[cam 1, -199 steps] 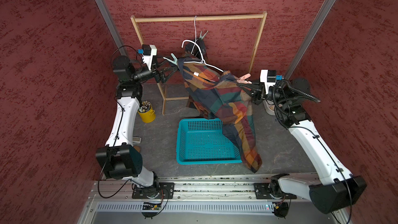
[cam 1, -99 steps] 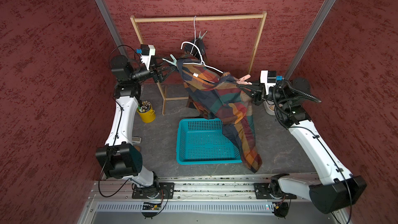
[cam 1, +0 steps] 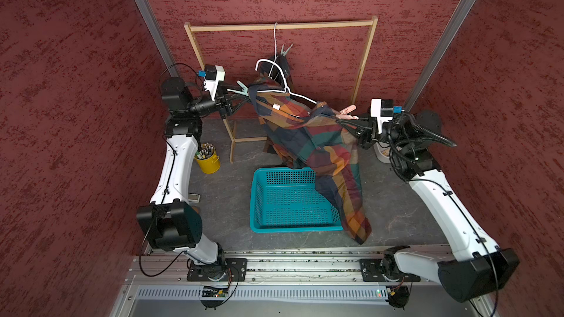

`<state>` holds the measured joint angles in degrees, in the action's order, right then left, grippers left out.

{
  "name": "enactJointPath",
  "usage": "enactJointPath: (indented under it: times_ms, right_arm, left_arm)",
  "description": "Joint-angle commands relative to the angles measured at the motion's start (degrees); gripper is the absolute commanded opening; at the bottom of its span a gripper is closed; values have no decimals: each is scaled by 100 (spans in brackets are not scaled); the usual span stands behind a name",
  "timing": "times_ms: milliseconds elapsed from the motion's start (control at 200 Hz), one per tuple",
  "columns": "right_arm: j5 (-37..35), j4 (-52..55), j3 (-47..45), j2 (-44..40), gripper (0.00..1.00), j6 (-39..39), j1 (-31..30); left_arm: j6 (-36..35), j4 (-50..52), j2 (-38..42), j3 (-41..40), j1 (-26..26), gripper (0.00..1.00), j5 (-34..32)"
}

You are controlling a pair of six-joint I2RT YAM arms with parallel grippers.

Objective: Remove the clothespins securing long-sleeve shirts to the hanger
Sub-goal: Pick up the hanger from the clothesline.

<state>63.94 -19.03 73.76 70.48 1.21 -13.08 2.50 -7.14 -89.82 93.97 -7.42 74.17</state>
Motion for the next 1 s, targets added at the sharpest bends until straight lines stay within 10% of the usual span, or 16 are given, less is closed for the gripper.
enactJointPath:
  times_ms: [0,331,746,997]
  right_arm:
    - [102,-363,106,25,0,102,-12]
    - [-240,-400,94,193,0,135,-19]
    - [-300,-392,133,317,0,149,-19]
    - [-841,-296,-84,136,61,32,-15]
  left_arm:
    - [-39,90,-24,129,96,37,272]
    - [26,-31,-12,139,149,7,394]
    - [189,-257,-11,157,237,0,562]
    - [899,-1354,69,-99,244,0,518]
